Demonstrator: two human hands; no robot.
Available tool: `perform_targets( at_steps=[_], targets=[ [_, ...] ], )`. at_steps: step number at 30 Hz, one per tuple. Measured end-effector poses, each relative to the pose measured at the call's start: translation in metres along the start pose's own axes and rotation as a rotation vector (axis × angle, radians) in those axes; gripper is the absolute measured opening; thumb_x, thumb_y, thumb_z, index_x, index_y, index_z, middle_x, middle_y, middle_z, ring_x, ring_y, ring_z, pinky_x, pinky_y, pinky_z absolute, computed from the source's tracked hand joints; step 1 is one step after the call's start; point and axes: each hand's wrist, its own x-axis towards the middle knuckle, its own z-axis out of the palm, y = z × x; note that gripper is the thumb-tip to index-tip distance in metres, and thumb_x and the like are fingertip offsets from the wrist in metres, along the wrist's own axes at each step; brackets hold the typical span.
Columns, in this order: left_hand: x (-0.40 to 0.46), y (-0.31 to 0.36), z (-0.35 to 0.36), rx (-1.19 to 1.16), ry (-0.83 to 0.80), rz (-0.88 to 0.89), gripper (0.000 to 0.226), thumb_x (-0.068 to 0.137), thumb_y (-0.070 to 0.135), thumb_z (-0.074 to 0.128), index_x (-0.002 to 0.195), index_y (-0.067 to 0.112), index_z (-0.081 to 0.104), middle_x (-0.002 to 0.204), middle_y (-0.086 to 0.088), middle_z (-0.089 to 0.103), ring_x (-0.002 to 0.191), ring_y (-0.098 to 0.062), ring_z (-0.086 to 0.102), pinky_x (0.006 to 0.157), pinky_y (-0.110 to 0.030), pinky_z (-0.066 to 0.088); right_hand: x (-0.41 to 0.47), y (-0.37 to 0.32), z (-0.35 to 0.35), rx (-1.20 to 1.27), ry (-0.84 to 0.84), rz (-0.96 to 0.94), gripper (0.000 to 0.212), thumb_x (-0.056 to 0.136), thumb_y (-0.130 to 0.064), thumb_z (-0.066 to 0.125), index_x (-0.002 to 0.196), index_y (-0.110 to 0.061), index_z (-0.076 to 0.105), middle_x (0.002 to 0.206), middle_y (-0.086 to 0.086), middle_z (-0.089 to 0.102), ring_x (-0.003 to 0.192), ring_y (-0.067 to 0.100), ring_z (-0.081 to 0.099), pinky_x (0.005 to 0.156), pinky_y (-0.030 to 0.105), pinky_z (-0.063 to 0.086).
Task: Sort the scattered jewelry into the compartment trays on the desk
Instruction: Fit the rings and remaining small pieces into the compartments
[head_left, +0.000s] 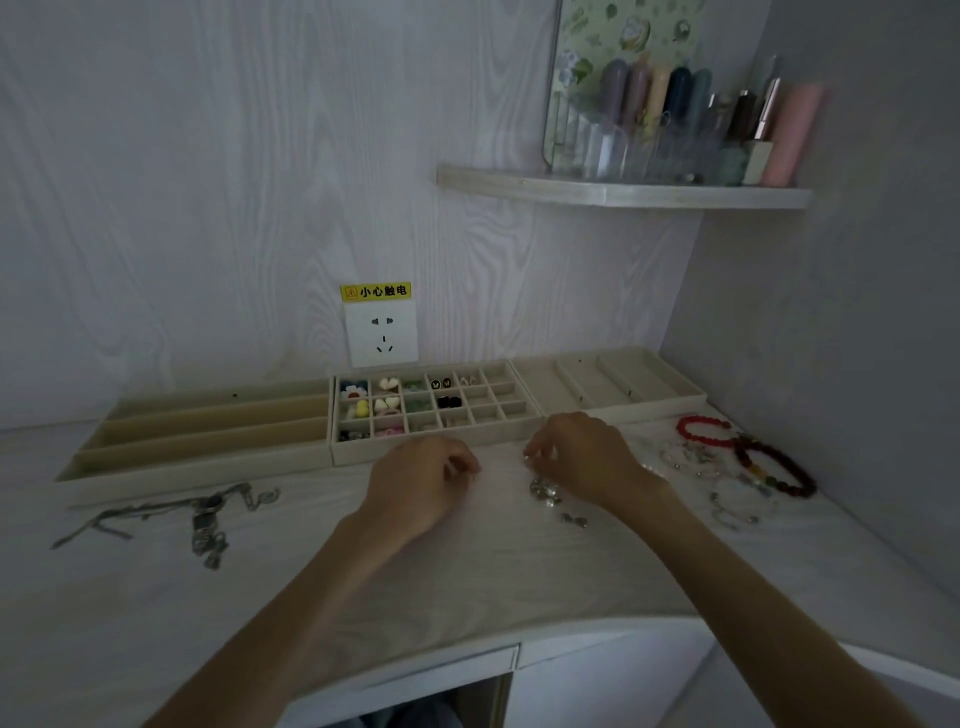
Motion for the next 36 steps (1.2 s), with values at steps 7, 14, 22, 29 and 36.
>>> perform_targets(
  at_steps=[7,14,22,29,36],
  targets=[
    [-0.013,-0.005,-0.025,-0.206,0.09,-0.063,0.019,0.091,0.031,0.057,0.107,0.031,0.068,0.098,0.017,0.067,0.084,0.001,0.061,0.066,-0.019,0.047,0.003,-0.011,-0.006,0.63,0.085,0.022,0.018,0.081,-0.017,0.072,0.098,-0.013,0.075,0.084,-0.002,0.073,0.068,-0.004,0.062,0.067,0.007,0.046],
    [-0.023,0.029,-0.045,-0.942,-0.225,-0.356,0.023,0.092,0.039,0.053,0.098,0.026,0.071,0.094,0.016,0.073,0.09,-0.002,0.067,0.07,-0.022,0.044,-0.018,-0.034,-0.008,0.891,0.258,-0.118,0.015,0.074,-0.009,0.076,0.088,-0.017,0.076,0.082,-0.008,0.073,0.077,0.003,0.069,0.074,0.017,0.054],
    [-0.025,0.02,-0.038,-1.013,-0.151,-0.302,0.021,0.093,0.038,0.052,0.106,0.031,0.067,0.098,0.017,0.072,0.087,0.001,0.068,0.066,-0.018,0.048,-0.03,-0.037,-0.002,0.91,0.372,-0.203,0.021,0.073,-0.004,0.077,0.087,-0.011,0.063,0.079,-0.003,0.073,0.078,0.007,0.071,0.074,0.021,0.056],
    [-0.025,0.017,-0.031,-0.814,0.045,-0.105,0.018,0.087,0.023,0.064,0.103,0.031,0.068,0.092,0.014,0.072,0.077,0.002,0.068,0.052,-0.011,0.046,-0.028,-0.04,-0.006,1.174,0.179,0.032,0.021,0.072,-0.002,0.077,0.077,-0.01,0.059,0.076,0.007,0.074,0.073,0.017,0.072,0.066,0.022,0.055],
    [-0.021,0.025,-0.033,-0.847,0.066,-0.213,0.016,0.087,0.033,0.062,0.088,0.021,0.073,0.077,0.008,0.074,0.067,-0.001,0.068,0.054,-0.012,0.049,-0.028,-0.042,-0.004,1.261,0.278,0.027,0.019,0.072,0.0,0.076,0.073,-0.009,0.059,0.078,0.009,0.074,0.078,0.018,0.072,0.069,0.021,0.055]
  ],
)
